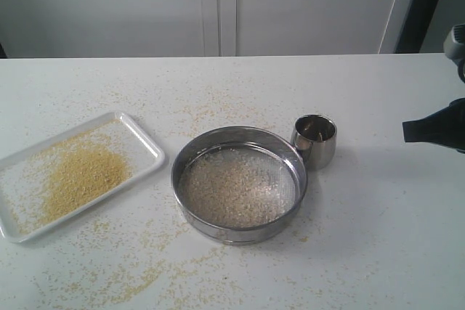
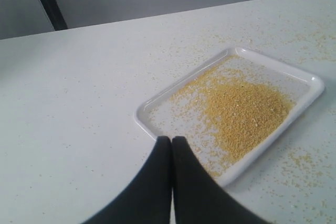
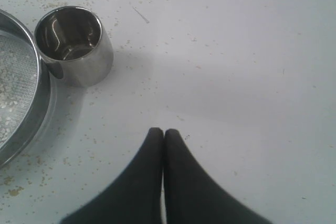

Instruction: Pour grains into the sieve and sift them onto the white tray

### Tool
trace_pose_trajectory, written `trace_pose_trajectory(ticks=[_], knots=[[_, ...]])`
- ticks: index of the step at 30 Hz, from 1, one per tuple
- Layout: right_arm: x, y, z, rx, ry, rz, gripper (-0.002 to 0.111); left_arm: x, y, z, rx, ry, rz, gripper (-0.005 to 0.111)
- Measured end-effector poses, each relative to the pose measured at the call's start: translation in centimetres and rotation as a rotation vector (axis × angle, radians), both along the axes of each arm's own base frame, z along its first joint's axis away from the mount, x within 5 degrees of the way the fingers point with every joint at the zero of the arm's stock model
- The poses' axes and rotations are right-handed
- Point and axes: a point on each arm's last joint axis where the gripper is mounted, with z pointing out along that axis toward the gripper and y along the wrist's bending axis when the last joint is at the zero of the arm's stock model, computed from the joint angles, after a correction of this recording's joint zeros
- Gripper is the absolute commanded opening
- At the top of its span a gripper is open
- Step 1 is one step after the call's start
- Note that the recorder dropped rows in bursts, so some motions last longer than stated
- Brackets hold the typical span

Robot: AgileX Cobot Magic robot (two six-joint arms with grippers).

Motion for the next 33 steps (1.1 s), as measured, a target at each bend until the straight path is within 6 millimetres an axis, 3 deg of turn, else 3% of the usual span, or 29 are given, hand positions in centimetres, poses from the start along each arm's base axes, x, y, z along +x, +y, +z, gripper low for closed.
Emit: trace_pose_trajectory(ticks=[16,33], knots=[[0.0,0.0,0.0,0.001,0.000,-0.001,0.000,0.2,0.0,-1.6,-0.014,-0.021,-0.002,0.000],[0.0,0.0,0.0,0.001,0.000,-0.001,0.000,0.6,-0.2,-4.6,-0.066,0.044,-0.005,0.000]])
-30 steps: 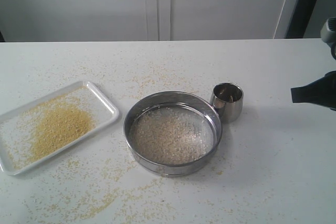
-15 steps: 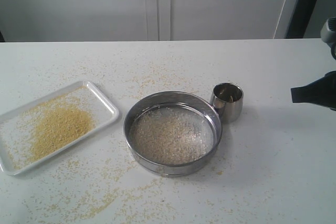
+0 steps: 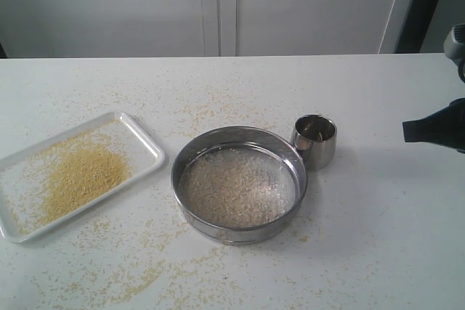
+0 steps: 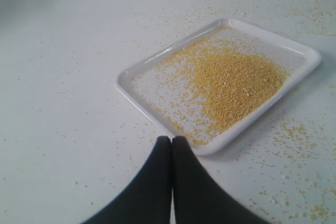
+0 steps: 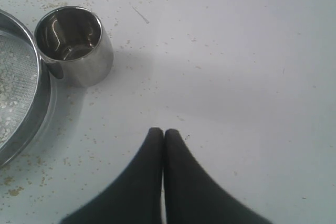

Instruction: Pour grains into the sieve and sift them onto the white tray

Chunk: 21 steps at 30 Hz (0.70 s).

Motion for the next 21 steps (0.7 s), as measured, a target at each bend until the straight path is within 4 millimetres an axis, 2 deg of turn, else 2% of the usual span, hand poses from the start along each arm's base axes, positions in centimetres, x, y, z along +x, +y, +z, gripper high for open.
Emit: trace_pose_trajectory(ticks=[21], knots=[[0.00,0.00,0.00,0.000,0.000,0.000,0.000,-0.07,-0.05,-0.78,-0.005,0.044,-0.004,0.000]])
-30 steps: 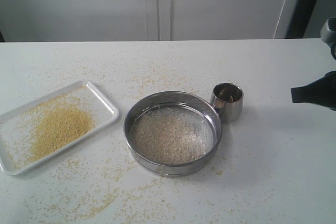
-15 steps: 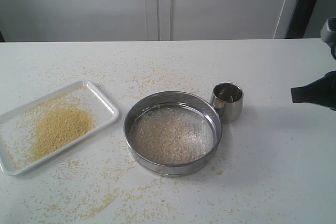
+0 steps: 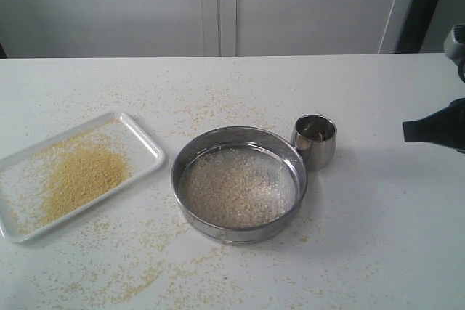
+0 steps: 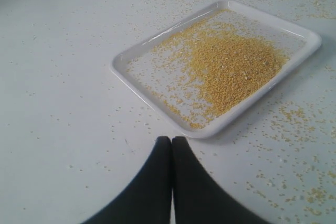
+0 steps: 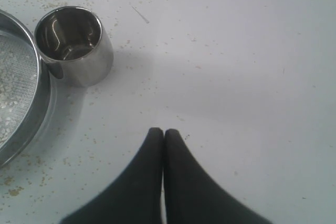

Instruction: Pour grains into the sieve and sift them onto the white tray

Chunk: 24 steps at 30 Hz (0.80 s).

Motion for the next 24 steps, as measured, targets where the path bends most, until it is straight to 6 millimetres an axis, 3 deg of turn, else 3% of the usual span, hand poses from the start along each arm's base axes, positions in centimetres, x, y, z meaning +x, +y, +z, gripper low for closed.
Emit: trace_pose_trajectory(ticks=[24], knots=[[0.00,0.00,0.00,0.012,0.002,-0.011,0.000,0.00,0.00,0.00,0.000,0.000,0.000,0.000]])
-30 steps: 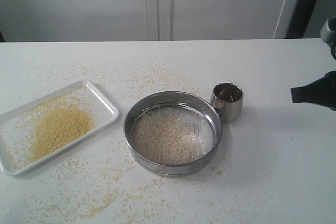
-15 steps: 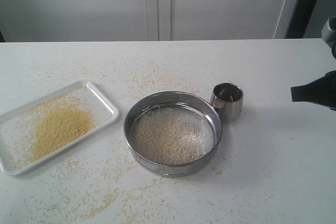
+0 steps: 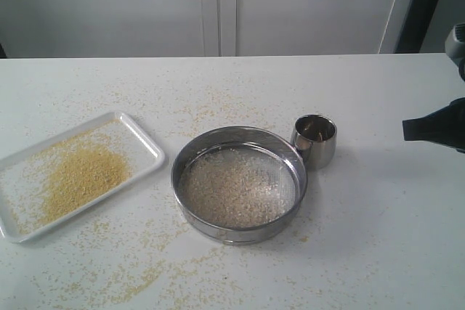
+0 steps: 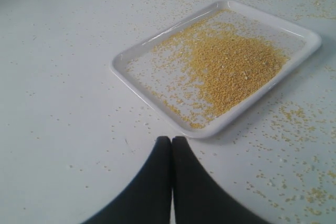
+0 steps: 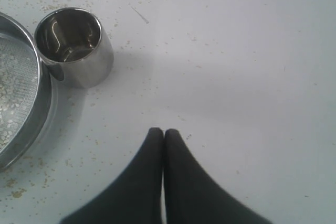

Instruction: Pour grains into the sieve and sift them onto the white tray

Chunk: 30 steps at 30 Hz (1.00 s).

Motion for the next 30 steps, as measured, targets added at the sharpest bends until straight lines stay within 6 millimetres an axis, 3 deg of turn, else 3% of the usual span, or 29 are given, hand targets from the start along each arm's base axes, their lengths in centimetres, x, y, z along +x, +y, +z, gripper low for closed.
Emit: trace_pose_trajectory(ticks=[13,23,30], knots=[[-1.1,-0.1,1.9,0.008,-0.101,-0.002,0.000,0.0,0.0,0.0,0.000,0.000,0.000,0.000],[-4.2,-0.3,5.1,0.021,-0.267,-0.001,0.000,0.0,0.0,0.0,0.001,0.000,0.000,0.000],[-6.4,-0.5,5.6,0.030,-0.371,-0.006,0.000,0.0,0.0,0.0,0.001,0.000,0.000,0.000]])
